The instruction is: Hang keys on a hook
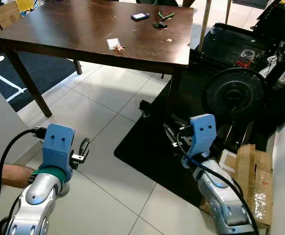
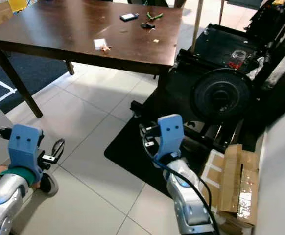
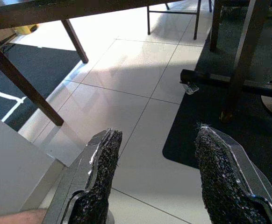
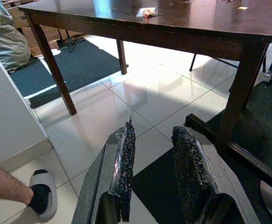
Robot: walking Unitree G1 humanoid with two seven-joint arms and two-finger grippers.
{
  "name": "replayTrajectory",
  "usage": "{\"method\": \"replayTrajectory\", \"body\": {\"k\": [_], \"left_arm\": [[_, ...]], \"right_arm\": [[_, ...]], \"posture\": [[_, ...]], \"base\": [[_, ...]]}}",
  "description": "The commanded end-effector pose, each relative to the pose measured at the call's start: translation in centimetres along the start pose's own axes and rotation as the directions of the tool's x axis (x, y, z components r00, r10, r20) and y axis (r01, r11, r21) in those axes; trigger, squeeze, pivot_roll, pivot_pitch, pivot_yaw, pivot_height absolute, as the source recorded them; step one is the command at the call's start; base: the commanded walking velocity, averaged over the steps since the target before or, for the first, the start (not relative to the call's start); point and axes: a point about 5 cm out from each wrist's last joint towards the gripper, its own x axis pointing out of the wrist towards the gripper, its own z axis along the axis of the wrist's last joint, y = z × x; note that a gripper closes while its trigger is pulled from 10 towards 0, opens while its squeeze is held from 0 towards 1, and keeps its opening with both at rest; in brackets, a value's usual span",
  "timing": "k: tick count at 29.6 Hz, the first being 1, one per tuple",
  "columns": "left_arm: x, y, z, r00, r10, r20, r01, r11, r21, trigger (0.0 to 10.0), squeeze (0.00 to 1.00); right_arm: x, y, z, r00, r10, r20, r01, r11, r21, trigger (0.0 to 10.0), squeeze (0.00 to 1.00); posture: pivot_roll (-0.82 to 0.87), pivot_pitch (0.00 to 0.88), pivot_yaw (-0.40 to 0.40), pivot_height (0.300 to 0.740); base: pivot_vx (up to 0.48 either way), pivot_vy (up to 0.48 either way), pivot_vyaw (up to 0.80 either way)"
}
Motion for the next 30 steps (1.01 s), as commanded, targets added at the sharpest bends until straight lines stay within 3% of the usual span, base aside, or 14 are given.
{"method": "replayTrajectory", "body": {"k": [1,30], "left_arm": [[-0.07,0.17,-0.48,1.0,0.005,-0.029,-0.005,1.0,-0.001,10.0,0.0],[-0.05,0.19,-0.46,1.0,0.005,-0.029,-0.005,1.0,-0.001,10.0,0.0]], "right_arm": [[-0.09,0.11,-0.24,1.0,-0.001,-0.013,0.001,1.0,0.005,10.0,0.0],[-0.07,0.11,-0.2,1.0,-0.002,-0.012,0.002,1.0,0.005,10.0,0.0]], "posture": [[-0.08,0.091,0.104,0.74],[-0.08,0.092,0.105,0.74]], "base": [[0.0,0.0,0.0],[0.0,0.0,0.0]]}}
